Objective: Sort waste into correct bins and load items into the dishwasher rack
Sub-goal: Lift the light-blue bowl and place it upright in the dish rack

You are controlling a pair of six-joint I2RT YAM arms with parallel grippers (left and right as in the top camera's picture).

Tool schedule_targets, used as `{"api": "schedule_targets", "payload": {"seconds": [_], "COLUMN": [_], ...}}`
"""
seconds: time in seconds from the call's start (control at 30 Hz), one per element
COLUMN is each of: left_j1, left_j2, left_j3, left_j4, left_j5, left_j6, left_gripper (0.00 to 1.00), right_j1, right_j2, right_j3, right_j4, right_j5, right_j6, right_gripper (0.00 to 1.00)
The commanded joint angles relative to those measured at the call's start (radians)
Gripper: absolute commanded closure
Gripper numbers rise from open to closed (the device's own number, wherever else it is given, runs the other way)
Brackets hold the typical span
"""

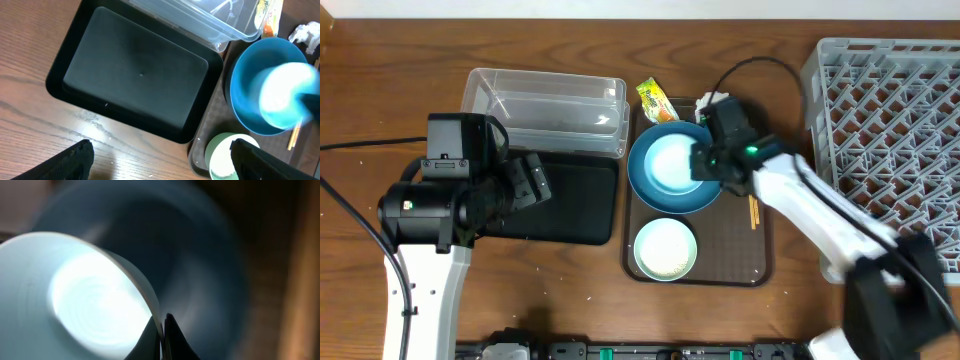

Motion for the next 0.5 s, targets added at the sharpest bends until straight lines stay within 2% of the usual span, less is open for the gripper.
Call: {"api": "schedule_targets", "payload": {"seconds": [0.0,0.17,0.27,0.47], "left_j1": [0.005,0.005,0.005,0.005], "left_j2": [0.000,0.000,0.000,0.000], "left_j3": [0.000,0.000,0.000,0.000], "left_j4": [0.000,0.000,0.000,0.000], "left_j5": [-0.013,-0.013,-0.013,-0.013], "left_j6": [-0.005,-0.005,-0.005,-0.006], "left_gripper": [0.10,0.11,0.10,0.11], "right_j1": [-0.029,-0.062,-0.114,-0.293], "right_j2": [-0.187,-0.397,-0.446,-0.415], "right_j3": [0.016,0.016,0.016,0.016], "right_j4": [-0.055,-0.169,-0.180,-0.147], "right_j5": [0.254,0.847,1.104,1.178], "right_j6": [0.010,0.010,0.010,0.010], "right_gripper": [0.99,0.99,0.99,0.99]}}
